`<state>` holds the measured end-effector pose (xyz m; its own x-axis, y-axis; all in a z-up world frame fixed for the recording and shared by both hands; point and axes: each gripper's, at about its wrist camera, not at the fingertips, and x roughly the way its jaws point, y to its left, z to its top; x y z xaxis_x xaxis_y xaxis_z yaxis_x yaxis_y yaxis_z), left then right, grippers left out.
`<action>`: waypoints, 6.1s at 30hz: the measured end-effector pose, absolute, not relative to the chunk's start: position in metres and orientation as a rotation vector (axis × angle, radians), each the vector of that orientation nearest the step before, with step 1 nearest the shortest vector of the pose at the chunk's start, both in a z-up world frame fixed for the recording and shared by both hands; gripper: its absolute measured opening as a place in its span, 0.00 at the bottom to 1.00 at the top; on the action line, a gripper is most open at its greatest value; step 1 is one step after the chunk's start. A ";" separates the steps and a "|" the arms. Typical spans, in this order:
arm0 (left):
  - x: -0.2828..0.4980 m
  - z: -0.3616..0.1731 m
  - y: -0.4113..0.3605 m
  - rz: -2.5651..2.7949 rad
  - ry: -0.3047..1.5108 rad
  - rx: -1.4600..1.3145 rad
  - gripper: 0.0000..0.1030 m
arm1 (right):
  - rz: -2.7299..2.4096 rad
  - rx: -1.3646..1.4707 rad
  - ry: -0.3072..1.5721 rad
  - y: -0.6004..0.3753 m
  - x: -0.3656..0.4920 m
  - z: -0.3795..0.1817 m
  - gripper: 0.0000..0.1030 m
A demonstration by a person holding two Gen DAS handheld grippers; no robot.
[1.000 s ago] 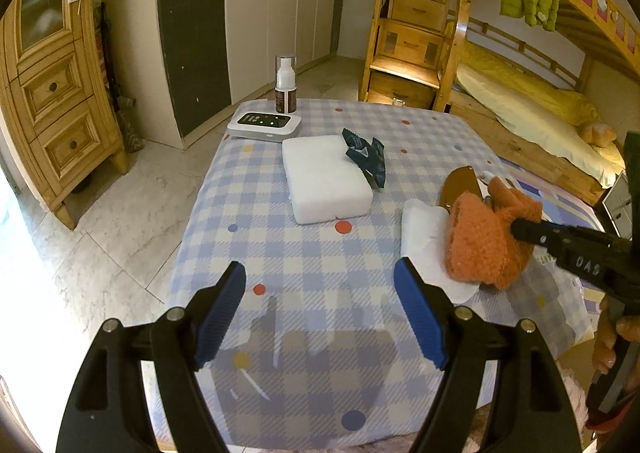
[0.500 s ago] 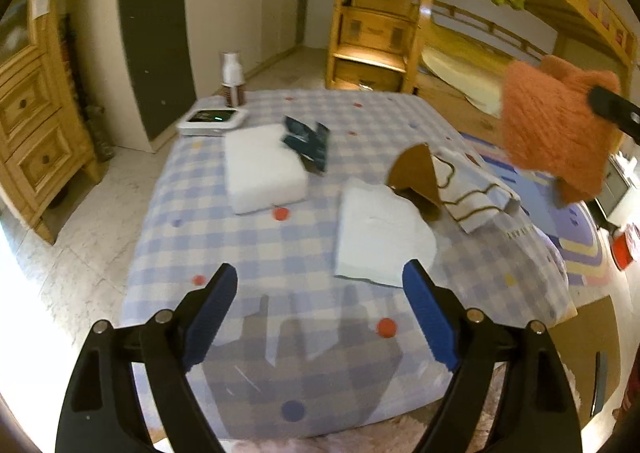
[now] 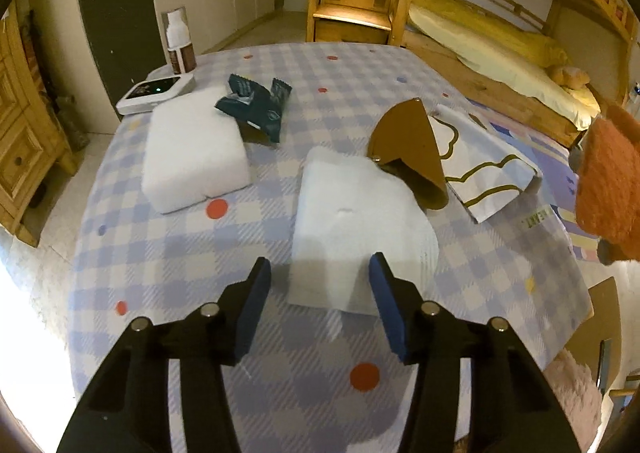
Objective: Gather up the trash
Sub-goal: 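Grasp the white tissue with the left tool while the right tool holds the glove, then carry the glove and tissue over the pink bin and open both tools, then return to the table and grasp the white gold-striped napkin with the right tool, then grasp the dark green wrapper with the left tool while the right tool holds the napkin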
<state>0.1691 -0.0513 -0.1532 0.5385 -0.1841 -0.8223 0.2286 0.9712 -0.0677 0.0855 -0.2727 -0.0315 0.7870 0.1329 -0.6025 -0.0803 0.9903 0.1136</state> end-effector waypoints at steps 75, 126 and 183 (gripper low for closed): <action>0.122 -0.091 -0.284 -0.733 0.797 0.151 0.32 | -0.270 0.344 0.712 -0.455 0.032 -0.087 0.36; 0.140 -0.104 -0.014 -0.131 0.825 -0.036 0.68 | 0.104 -0.138 0.847 -0.222 0.184 -0.112 0.49; 0.257 -0.114 -0.027 -0.094 0.815 0.074 0.00 | 0.129 0.198 0.728 -0.270 0.128 -0.058 0.02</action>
<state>0.2565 -0.0272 -0.1142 0.6824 -0.0552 -0.7289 0.1124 0.9932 0.0301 0.1280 -0.2705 -0.0581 0.7400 0.1853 -0.6466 -0.0478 0.9734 0.2242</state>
